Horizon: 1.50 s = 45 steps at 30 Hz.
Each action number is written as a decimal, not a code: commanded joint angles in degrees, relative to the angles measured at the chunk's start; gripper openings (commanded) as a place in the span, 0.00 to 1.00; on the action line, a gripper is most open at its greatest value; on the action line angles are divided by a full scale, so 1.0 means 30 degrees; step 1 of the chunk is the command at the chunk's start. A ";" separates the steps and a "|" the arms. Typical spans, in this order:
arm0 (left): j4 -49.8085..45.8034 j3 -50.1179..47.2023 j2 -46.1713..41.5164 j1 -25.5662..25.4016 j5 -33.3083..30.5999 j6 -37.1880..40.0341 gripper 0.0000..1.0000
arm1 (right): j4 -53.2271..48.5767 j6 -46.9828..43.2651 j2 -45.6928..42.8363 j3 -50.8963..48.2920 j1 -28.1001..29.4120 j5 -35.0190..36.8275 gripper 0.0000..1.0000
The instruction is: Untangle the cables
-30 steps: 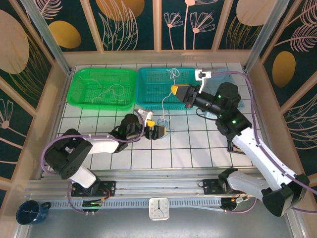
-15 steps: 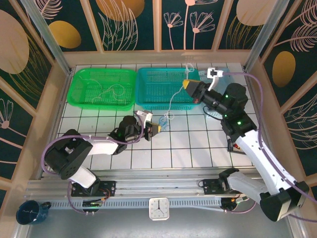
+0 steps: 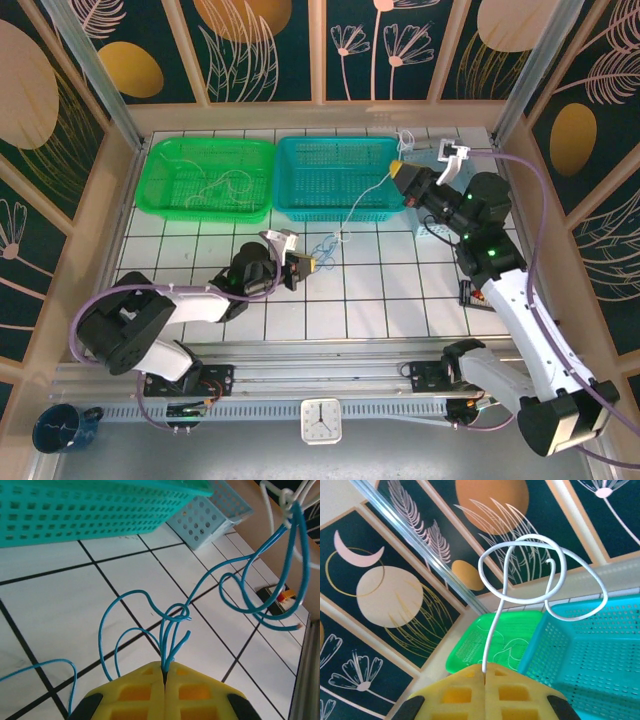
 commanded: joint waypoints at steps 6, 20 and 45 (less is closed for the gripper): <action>-0.1275 -0.1483 -0.2382 0.0213 -0.4197 -0.0468 0.00 | -0.1538 -0.0504 -0.1483 0.0702 -0.4719 0.0754 0.00; -0.1685 -0.1996 -0.4319 0.0600 -0.4911 -0.0602 0.00 | 0.0893 0.1846 -0.1845 -0.1745 -0.5510 -0.2483 0.00; -0.7425 0.0718 -0.4002 0.0837 -0.6610 -0.2237 0.80 | 0.0863 0.1231 -0.3006 -0.6338 0.0442 0.1461 0.00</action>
